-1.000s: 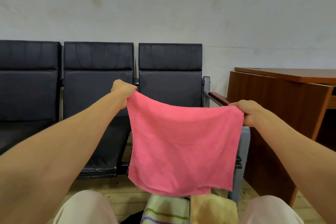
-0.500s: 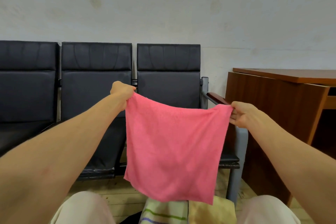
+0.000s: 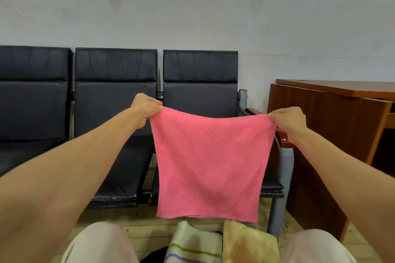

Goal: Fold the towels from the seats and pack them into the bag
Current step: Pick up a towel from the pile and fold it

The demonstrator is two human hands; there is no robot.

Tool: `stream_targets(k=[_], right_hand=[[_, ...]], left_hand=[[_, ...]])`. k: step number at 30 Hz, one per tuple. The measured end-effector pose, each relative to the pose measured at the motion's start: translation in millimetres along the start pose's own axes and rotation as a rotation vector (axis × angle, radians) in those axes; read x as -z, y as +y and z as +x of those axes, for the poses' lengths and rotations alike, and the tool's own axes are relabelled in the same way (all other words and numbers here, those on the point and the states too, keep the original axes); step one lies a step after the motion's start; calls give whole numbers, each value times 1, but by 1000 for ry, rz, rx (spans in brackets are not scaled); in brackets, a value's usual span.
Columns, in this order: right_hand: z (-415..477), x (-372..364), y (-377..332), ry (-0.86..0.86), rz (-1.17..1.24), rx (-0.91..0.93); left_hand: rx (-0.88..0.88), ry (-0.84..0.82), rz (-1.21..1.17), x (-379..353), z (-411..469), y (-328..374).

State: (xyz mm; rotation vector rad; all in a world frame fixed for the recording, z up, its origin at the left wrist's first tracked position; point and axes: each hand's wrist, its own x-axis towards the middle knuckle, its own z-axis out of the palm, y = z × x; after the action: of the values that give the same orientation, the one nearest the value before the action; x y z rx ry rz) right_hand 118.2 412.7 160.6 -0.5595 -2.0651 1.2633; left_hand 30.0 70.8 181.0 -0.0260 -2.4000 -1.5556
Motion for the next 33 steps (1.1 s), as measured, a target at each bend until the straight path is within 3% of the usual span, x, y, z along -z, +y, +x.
stream_targets(k=[7,15,19,23,28,33], right_hand=[[2,7,-10,75,-272,139],[2,-5,-9,149,-285,197],[4,-17,-8,59,-213,146],[8,-30,-13,-15,-134,93],[30,-55,-11,-169,-38,-57],[61,-86,-14,-209,9,-11]], left_hand=[[-204,60,252,-2,-11,4],[-267,164,428,-4,-4,-3],[-257,228,495,-3,-4,-4],[-205,207,433,-6,1,-6],[-57,159,156,-22,25,-16],[-76,260,212,-41,56,-29]])
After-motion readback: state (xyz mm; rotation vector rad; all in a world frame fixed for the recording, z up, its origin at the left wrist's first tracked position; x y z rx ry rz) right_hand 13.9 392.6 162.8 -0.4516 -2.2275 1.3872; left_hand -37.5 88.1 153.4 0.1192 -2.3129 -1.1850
